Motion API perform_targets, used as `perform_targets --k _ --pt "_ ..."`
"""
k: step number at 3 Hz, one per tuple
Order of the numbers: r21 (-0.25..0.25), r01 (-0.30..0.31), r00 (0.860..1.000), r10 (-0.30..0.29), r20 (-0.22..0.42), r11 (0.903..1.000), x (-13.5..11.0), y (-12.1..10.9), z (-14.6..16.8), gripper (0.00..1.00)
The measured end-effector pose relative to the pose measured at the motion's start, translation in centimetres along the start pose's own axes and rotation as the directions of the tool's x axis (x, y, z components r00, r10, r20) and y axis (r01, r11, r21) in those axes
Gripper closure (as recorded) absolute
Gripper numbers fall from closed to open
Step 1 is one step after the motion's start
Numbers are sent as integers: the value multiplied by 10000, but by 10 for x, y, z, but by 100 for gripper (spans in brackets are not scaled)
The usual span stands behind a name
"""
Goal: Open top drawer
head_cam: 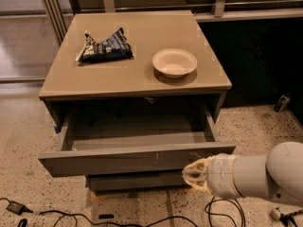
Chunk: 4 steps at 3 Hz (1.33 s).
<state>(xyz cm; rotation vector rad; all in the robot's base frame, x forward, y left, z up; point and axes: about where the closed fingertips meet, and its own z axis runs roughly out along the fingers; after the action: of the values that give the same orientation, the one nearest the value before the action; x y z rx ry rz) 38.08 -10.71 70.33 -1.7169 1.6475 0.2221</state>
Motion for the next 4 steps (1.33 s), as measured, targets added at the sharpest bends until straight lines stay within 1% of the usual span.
perform_targets --k 1,2,4 --pt "-9 456 9985 -456 -294 9990 5 -46 25 17" --pt "-236 890 9955 -897 -298 9958 -4 -57 40 0" --pt "-328 1004 9943 -1015 -318 9944 -6 -55 42 0"
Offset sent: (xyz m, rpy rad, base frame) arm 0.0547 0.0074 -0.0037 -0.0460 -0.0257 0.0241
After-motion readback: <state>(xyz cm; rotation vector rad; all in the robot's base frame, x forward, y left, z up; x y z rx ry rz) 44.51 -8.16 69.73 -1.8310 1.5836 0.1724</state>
